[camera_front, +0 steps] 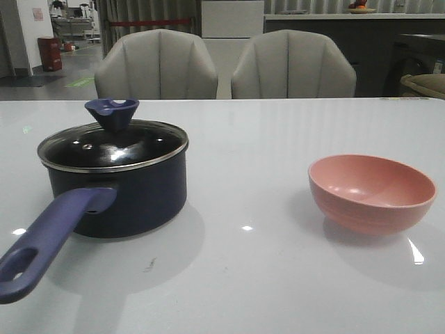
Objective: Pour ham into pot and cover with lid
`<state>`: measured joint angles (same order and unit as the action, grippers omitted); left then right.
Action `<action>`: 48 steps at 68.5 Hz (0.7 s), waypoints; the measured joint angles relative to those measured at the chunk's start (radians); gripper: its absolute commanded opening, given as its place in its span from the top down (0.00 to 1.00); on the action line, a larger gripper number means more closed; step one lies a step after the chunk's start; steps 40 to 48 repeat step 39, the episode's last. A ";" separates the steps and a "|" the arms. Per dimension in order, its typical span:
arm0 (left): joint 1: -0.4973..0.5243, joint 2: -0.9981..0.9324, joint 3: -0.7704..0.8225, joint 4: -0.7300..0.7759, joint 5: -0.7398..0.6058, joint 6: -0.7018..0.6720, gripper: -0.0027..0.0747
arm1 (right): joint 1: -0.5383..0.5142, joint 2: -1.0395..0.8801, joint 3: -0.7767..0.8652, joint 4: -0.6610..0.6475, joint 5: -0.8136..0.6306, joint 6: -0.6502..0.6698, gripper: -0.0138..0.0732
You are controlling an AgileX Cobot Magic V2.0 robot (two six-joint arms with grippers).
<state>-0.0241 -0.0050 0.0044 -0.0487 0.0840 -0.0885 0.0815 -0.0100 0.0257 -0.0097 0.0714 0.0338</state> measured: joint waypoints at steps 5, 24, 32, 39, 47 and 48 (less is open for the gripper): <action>0.000 0.000 0.000 0.000 0.000 0.000 0.82 | 0.000 0.000 0.000 0.000 0.000 0.004 0.67; 0.000 0.000 0.000 0.000 0.000 0.000 0.82 | -0.001 0.000 0.000 0.000 0.000 0.006 0.67; 0.000 0.000 0.000 0.000 0.000 0.000 0.82 | -0.001 0.000 0.000 0.000 0.000 0.006 0.67; 0.000 0.000 0.000 0.000 0.000 0.000 0.82 | -0.001 0.000 0.000 0.000 0.000 0.008 0.67; 0.000 0.000 0.000 0.000 0.000 0.000 0.82 | -0.001 0.000 0.000 0.000 0.000 0.008 0.67; 0.000 0.000 0.000 0.000 0.000 0.000 0.82 | -0.001 0.000 0.000 0.000 0.000 0.008 0.67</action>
